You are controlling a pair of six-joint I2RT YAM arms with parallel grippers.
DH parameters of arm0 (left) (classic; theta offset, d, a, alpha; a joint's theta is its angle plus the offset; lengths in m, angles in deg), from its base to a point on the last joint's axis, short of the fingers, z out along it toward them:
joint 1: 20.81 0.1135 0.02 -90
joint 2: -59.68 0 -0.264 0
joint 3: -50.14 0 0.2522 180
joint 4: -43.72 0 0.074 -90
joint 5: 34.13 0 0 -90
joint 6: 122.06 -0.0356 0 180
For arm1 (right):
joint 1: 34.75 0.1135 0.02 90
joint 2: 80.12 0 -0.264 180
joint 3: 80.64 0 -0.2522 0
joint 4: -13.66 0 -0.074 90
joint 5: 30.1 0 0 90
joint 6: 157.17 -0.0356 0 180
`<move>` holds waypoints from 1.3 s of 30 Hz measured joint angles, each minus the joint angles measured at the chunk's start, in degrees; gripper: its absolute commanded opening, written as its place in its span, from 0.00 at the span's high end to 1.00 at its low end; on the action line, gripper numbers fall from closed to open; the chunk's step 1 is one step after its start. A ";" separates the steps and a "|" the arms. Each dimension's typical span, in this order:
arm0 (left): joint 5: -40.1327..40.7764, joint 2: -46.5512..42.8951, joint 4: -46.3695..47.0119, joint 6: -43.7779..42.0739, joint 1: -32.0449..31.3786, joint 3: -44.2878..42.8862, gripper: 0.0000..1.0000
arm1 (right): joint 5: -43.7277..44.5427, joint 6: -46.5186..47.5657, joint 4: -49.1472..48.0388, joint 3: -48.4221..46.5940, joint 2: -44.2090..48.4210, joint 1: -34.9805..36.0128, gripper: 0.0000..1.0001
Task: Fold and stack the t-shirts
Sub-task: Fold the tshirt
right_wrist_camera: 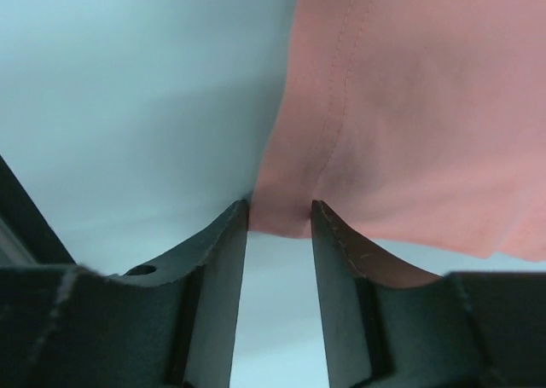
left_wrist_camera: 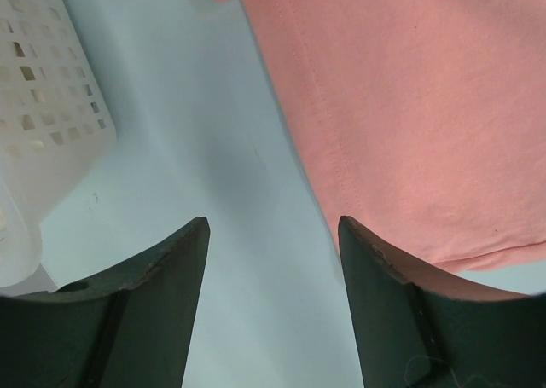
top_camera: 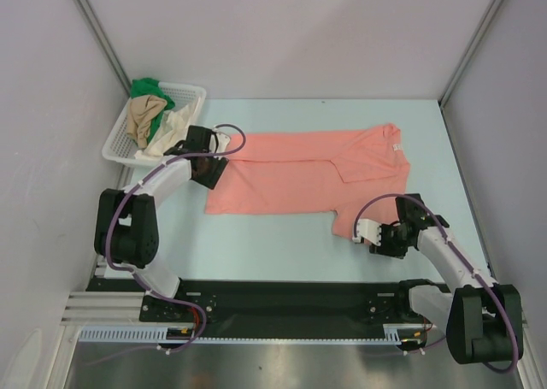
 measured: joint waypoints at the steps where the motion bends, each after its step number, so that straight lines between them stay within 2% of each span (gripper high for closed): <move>1: 0.00 0.04 0.00 0.00 0.00 0.00 0.33 | 0.00 0.02 -0.48 -0.04 -0.33 0.00 0.64; 2: 0.02 0.07 0.02 -0.02 0.00 0.04 0.33 | 0.00 -0.02 -0.74 -0.11 -0.70 -0.02 0.68; 3: 0.07 0.07 0.00 -0.04 0.00 0.09 0.33 | 0.00 -0.17 -0.96 -0.24 -1.07 -0.02 0.77; 5: 0.20 0.04 0.11 -0.07 0.04 0.39 0.34 | 0.02 -0.24 -1.38 -0.48 -2.01 -0.02 0.87; 6: 0.20 0.02 0.15 -0.07 0.07 0.72 0.34 | 0.04 -0.35 -1.55 -0.70 -2.54 -0.02 0.96; 7: 0.13 -0.02 0.11 -0.09 0.24 1.25 0.34 | 0.11 -0.44 -1.60 -0.94 -2.99 -0.02 1.00; 11: -1.38 -0.28 -2.29 0.07 2.01 2.60 0.37 | 0.24 -0.72 -1.49 -1.46 -3.67 -0.07 1.00; 16: -8.81 -0.74 -8.83 2.14 6.62 2.25 0.51 | 0.31 -1.42 -1.49 -1.49 -3.56 -0.07 1.00; 19: -12.85 -0.74 -12.20 3.34 8.22 2.05 0.56 | 0.44 -2.23 -1.62 -1.51 -3.56 -0.07 1.00; 28: -21.40 0.63 -16.33 5.09 8.87 1.57 0.58 | 1.44 -4.81 -2.08 -1.51 -3.56 1.20 1.00; 39: -23.06 4.81 -15.74 6.47 9.27 0.42 0.60 | 1.97 -5.46 -2.21 -1.51 -3.50 1.46 1.00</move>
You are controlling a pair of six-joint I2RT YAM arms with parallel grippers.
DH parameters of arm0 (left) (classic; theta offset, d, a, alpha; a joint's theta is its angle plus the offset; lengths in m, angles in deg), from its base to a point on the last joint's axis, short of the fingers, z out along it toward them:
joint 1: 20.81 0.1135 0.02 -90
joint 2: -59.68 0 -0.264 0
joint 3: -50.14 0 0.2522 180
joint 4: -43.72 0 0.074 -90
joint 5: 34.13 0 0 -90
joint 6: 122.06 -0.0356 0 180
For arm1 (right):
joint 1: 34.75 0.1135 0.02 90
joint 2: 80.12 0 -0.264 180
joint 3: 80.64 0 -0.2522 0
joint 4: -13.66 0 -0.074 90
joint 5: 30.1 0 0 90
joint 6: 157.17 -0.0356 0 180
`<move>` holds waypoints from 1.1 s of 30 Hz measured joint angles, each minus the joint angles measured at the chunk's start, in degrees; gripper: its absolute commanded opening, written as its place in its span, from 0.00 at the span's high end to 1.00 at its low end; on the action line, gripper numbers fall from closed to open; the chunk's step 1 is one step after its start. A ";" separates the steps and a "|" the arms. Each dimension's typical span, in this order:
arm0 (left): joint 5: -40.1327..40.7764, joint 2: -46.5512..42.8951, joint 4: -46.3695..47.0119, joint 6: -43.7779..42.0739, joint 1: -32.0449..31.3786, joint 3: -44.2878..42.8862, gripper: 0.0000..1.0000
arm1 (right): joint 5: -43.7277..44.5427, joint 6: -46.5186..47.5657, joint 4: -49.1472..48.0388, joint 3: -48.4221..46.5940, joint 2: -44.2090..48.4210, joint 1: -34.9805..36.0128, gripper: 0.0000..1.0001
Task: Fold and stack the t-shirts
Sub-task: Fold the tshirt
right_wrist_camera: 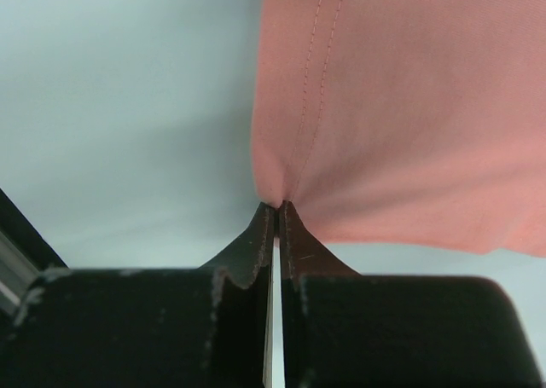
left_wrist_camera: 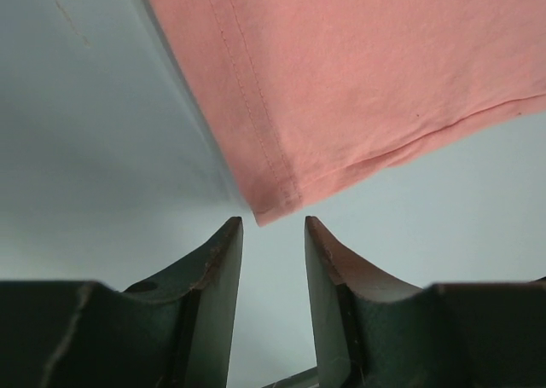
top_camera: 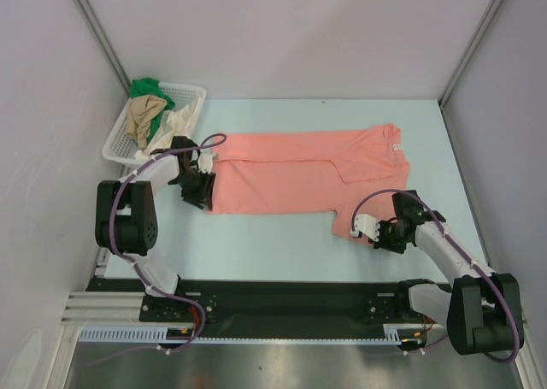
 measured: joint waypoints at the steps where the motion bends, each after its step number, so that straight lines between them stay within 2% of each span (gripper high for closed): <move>1: 0.00 0.35 0.24 0.02 0.00 -0.04 0.61 | 0.02 -0.02 -0.02 0.02 0.00 0.00 1.00; 12: 0.24 2.16 1.20 -0.02 0.00 -0.04 0.67 | 0.04 -0.61 -0.33 0.33 0.48 -0.02 1.00; 23: 0.20 3.54 1.57 -0.07 0.02 -0.09 0.99 | 0.15 -2.10 -0.79 0.57 0.87 -0.02 1.00; 33: 0.98 3.04 1.73 -0.55 0.00 -0.11 1.00 | 0.04 -7.13 -0.81 -0.28 1.05 -1.16 1.00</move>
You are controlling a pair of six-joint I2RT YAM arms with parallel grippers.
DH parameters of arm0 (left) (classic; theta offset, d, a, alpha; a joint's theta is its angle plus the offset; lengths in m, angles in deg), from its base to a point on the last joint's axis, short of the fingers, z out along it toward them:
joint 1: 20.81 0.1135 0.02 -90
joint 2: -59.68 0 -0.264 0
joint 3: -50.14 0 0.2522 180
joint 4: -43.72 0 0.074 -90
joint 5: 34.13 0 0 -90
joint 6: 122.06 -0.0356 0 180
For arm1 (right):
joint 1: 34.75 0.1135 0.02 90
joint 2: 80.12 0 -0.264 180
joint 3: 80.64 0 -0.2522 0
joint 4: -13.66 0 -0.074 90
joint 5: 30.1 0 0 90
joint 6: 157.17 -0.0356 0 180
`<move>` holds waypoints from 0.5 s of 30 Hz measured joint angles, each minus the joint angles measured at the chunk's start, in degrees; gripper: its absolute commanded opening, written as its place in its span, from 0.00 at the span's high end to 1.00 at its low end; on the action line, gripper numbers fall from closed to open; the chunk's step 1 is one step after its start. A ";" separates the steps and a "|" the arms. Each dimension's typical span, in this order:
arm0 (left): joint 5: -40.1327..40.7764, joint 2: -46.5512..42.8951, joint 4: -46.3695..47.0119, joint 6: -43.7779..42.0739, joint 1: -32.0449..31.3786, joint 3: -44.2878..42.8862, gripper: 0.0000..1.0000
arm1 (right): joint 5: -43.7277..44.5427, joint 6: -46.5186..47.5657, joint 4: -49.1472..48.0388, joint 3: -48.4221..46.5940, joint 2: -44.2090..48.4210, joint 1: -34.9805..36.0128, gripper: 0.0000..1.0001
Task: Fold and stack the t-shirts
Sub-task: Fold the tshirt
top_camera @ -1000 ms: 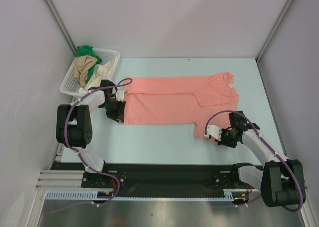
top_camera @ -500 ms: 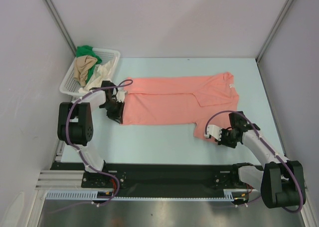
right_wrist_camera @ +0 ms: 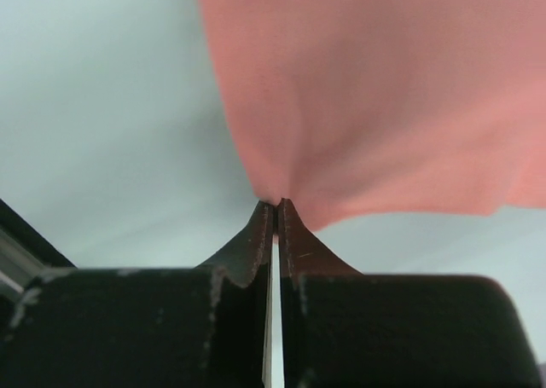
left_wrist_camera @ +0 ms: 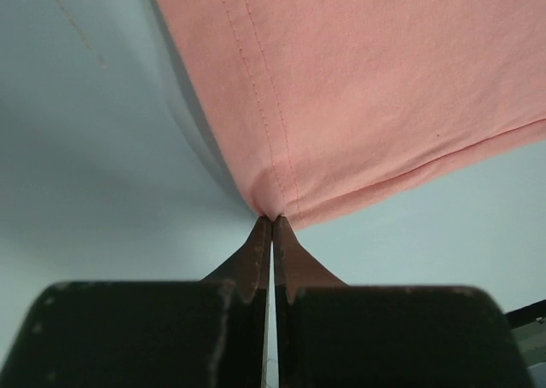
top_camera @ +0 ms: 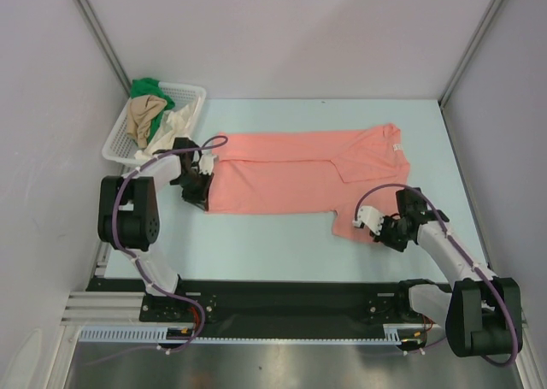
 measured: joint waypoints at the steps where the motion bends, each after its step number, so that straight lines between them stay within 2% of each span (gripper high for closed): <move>1: 0.31 -0.35 0.11 -0.15 0.00 0.00 1.00 | -0.11 -1.20 0.44 -1.03 0.02 -0.50 1.00; 9: 1.62 -2.71 0.24 -2.38 0.00 -0.24 1.00 | -2.21 -11.47 0.57 -14.58 0.59 -2.73 1.00; 15: 2.21 -2.71 -0.24 -3.15 -0.81 -3.72 0.99 | -3.17 -17.29 -1.62 -20.94 0.20 -2.78 1.00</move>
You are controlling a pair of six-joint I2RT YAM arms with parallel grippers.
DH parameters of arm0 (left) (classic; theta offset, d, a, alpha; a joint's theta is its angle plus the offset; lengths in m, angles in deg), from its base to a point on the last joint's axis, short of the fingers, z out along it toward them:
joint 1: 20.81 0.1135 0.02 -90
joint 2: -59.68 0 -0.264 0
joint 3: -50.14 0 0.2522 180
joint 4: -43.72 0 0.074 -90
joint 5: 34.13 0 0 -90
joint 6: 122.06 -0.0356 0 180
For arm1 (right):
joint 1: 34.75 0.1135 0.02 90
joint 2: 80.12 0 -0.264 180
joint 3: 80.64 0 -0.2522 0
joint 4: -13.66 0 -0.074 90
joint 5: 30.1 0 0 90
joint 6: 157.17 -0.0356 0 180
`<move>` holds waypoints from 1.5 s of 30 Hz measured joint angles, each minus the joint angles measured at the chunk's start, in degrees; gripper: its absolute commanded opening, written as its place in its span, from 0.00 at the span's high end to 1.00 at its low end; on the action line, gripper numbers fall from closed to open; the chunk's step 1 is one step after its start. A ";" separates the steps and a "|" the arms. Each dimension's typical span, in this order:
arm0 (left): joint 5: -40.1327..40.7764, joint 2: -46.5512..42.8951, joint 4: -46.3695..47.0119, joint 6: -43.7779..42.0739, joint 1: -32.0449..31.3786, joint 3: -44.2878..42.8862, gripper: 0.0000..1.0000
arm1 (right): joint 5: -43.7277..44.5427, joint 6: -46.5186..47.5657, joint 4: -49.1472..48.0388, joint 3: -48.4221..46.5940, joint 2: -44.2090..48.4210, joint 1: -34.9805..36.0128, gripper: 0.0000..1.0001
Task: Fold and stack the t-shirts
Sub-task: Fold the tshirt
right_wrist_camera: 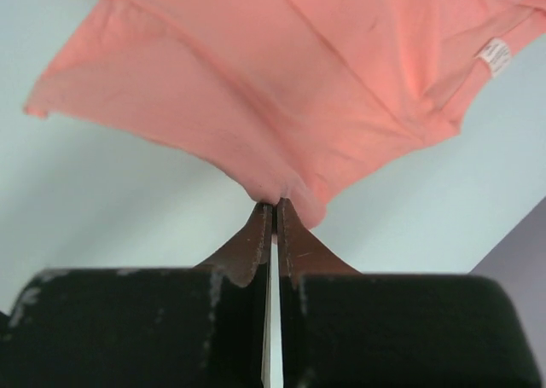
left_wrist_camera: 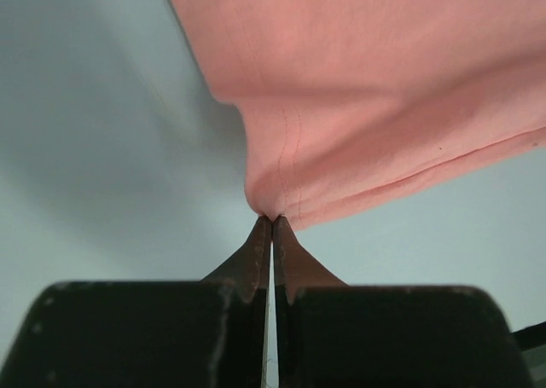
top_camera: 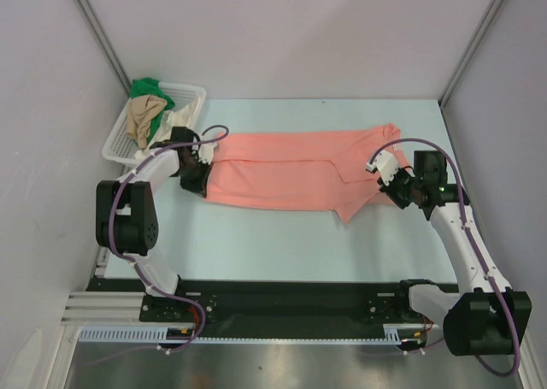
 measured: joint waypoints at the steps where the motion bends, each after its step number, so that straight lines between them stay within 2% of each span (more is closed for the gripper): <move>1: 0.13 0.00 0.02 -0.04 -0.15 -1.05 1.00 | 0.00 -0.70 -0.46 -0.76 -0.31 0.00 1.00; 14: 0.94 2.91 0.17 -0.44 -0.39 -11.56 1.00 | 0.13 -6.73 -5.49 -7.23 -4.57 -0.46 1.00; 22: 2.16 7.72 -0.37 -0.44 -0.39 -16.02 1.00 | 0.52 -12.00 -12.11 -13.09 -12.09 -3.96 1.00; 30: 3.37 11.58 -1.01 -0.48 -0.39 -19.89 1.00 | 0.55 -13.97 -15.63 -17.25 -19.82 -4.31 1.00; 41: 4.48 20.70 -3.61 -0.96 -0.50 -34.21 1.00 | 0.50 -14.73 -18.32 -23.58 -29.35 -4.44 1.00; 42: 4.66 21.42 -3.78 -0.96 -0.50 -35.30 0.94 | 0.50 -14.86 -18.86 -24.61 -30.73 -4.46 1.00; 43: 4.83 22.27 -4.39 -1.03 -0.50 -36.57 0.81 | 0.55 -15.08 -19.58 -25.88 -32.37 -4.46 0.91; 44: 5.03 23.21 -4.79 -1.36 -0.50 -38.05 0.61 | 0.59 -15.61 -20.15 -27.50 -34.49 -4.48 0.76; 45: 5.40 23.98 -5.09 -1.51 -0.52 -39.30 0.55 | 1.01 -16.28 -20.85 -29.40 -36.65 -4.48 0.65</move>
